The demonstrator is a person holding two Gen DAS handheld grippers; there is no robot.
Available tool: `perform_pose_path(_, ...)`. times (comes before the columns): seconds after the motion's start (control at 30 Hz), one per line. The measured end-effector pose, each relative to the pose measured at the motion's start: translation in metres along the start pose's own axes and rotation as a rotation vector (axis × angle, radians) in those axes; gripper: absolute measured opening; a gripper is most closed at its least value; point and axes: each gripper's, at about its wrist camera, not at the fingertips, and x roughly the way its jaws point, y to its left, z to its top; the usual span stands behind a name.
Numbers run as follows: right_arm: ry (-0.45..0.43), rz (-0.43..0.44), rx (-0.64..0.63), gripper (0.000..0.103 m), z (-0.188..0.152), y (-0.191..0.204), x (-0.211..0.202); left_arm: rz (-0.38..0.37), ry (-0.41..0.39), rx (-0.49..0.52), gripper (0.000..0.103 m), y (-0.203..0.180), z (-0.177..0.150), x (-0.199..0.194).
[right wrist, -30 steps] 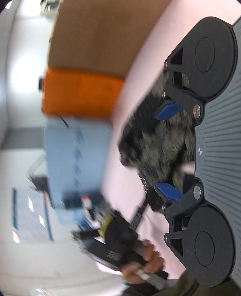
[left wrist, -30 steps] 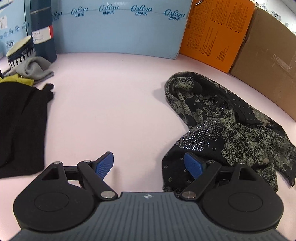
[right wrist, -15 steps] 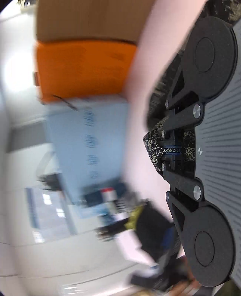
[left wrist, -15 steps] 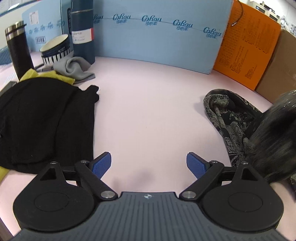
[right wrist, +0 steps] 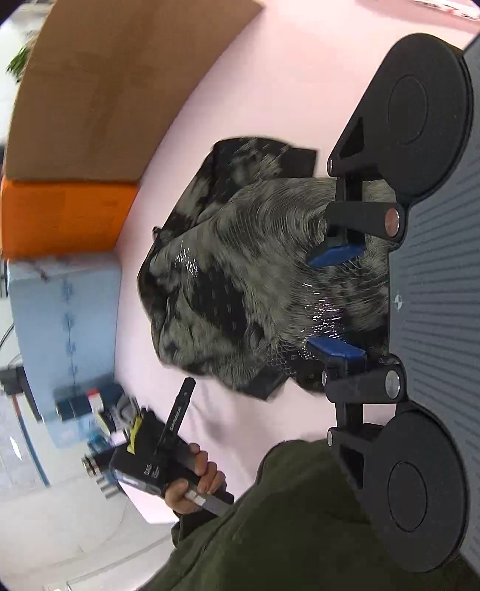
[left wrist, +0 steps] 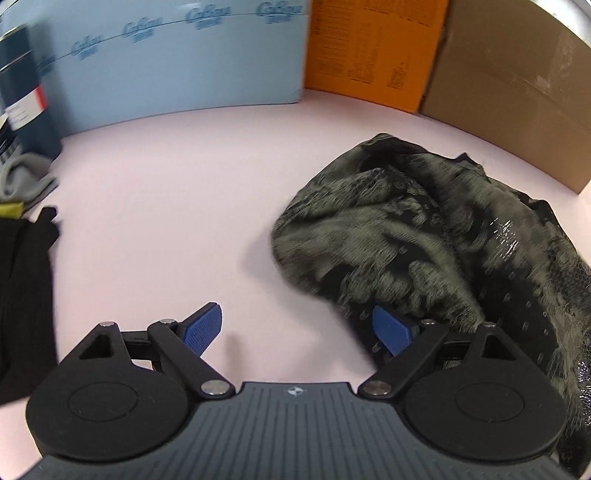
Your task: Fold clothes
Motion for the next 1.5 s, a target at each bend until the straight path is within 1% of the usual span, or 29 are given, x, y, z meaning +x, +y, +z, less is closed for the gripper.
perform_pose_path(0.03,-0.014,-0.015,0.032,0.049,-0.004,-0.005,-0.002,0.002,0.001,0.007,0.088,-0.003,0.003,0.004)
perform_pose_path(0.07,-0.066,-0.043,0.067,0.068,-0.003,-0.008,-0.001,0.014,0.003,0.006,0.088,-0.005,0.007,0.008)
perform_pose_path(0.13,-0.167,-0.104,0.125,0.079,0.001,-0.014,0.004,0.032,0.010,0.004,0.088,-0.006,0.012,0.012)
perform_pose_path(0.23,-0.241,-0.150,0.158,0.079,0.018,-0.022,0.026,0.048,0.006,0.004,0.088,-0.004,0.020,0.014)
perform_pose_path(0.33,-0.266,-0.137,0.124,0.078,0.046,-0.031,0.049,0.065,-0.039,0.041,0.088,-0.004,0.032,0.011)
perform_pose_path(0.4,-0.262,-0.123,0.079,0.072,0.070,-0.037,0.074,0.099,-0.071,0.083,0.088,-0.007,0.040,0.013)
perform_pose_path(0.47,-0.236,-0.114,0.048,0.048,0.098,-0.045,0.106,0.143,-0.095,0.130,0.088,-0.011,0.047,0.019)
perform_pose_path(0.5,-0.208,-0.102,0.044,0.045,0.112,-0.051,0.122,0.163,-0.102,0.150,0.088,-0.013,0.050,0.023)
perform_pose_path(0.6,-0.113,-0.088,0.068,0.045,0.140,-0.073,0.179,0.209,-0.125,0.209,0.088,-0.019,0.054,0.032)
perform_pose_path(0.63,-0.079,-0.090,0.087,0.045,0.144,-0.083,0.197,0.214,-0.128,0.245,0.088,-0.021,0.054,0.035)
perform_pose_path(0.7,-0.026,-0.086,0.117,0.039,0.148,-0.097,0.224,0.224,-0.133,0.318,0.089,-0.026,0.053,0.042)
perform_pose_path(0.77,0.014,-0.038,0.116,0.002,0.152,-0.103,0.237,0.239,-0.149,0.390,0.088,-0.031,0.052,0.048)
perform_pose_path(0.8,0.023,-0.005,0.111,0.002,0.154,-0.104,0.241,0.249,-0.163,0.425,0.084,-0.033,0.052,0.051)
perform_pose_path(0.83,0.013,-0.003,0.083,0.002,0.161,-0.103,0.239,0.258,-0.176,0.460,0.079,-0.036,0.052,0.054)
perform_pose_path(0.87,-0.026,-0.042,0.058,0.002,0.169,-0.104,0.232,0.265,-0.186,0.469,0.067,-0.035,0.056,0.055)
perform_pose_path(0.9,-0.067,-0.083,0.033,0.002,0.178,-0.106,0.225,0.271,-0.195,0.476,0.062,-0.035,0.060,0.057)
perform_pose_path(0.97,-0.146,-0.196,0.018,0.002,0.192,-0.119,0.205,0.313,-0.232,0.470,0.060,-0.033,0.077,0.063)
perform_pose_path(1.0,-0.185,-0.252,0.011,0.002,0.199,-0.126,0.195,0.355,-0.259,0.462,0.060,-0.032,0.090,0.067)
perform_pose_path(1.1,-0.180,-0.371,-0.038,0.002,0.211,-0.147,0.183,0.505,-0.300,0.369,0.060,-0.026,0.138,0.080)
perform_pose_path(1.13,-0.170,-0.391,-0.036,0.002,0.212,-0.154,0.181,0.502,-0.295,0.317,0.062,-0.021,0.151,0.079)
perform_pose_path(1.17,-0.156,-0.401,-0.032,0.002,0.211,-0.160,0.179,0.498,-0.291,0.264,0.067,-0.016,0.164,0.079)
perform_pose_path(1.2,-0.142,-0.410,-0.028,0.003,0.209,-0.166,0.178,0.458,-0.283,0.219,0.075,-0.010,0.172,0.076)
perform_pose_path(1.27,-0.128,-0.443,-0.027,0.007,0.201,-0.171,0.172,0.374,-0.275,0.175,0.081,-0.003,0.174,0.066)
perform_pose_path(1.3,-0.129,-0.462,-0.028,0.010,0.195,-0.172,0.167,0.319,-0.262,0.196,0.081,-0.001,0.160,0.060)
perform_pose_path(1.33,-0.137,-0.480,-0.021,0.019,0.189,-0.171,0.161,0.263,-0.248,0.217,0.081,0.001,0.146,0.054)
perform_pose_path(1.37,-0.144,-0.488,-0.009,0.032,0.181,-0.169,0.154,0.207,-0.235,0.238,0.081,0.003,0.132,0.047)
perform_pose_path(1.4,-0.141,-0.473,0.000,0.038,0.171,-0.164,0.148,0.151,-0.221,0.259,0.081,0.005,0.118,0.041)
perform_pose_path(1.43,-0.137,-0.456,0.008,0.041,0.160,-0.158,0.142,0.095,-0.207,0.279,0.081,0.007,0.103,0.035)
perform_pose_path(1.5,-0.128,-0.422,0.025,0.041,0.138,-0.148,0.131,-0.017,-0.179,0.320,0.081,0.010,0.075,0.022)
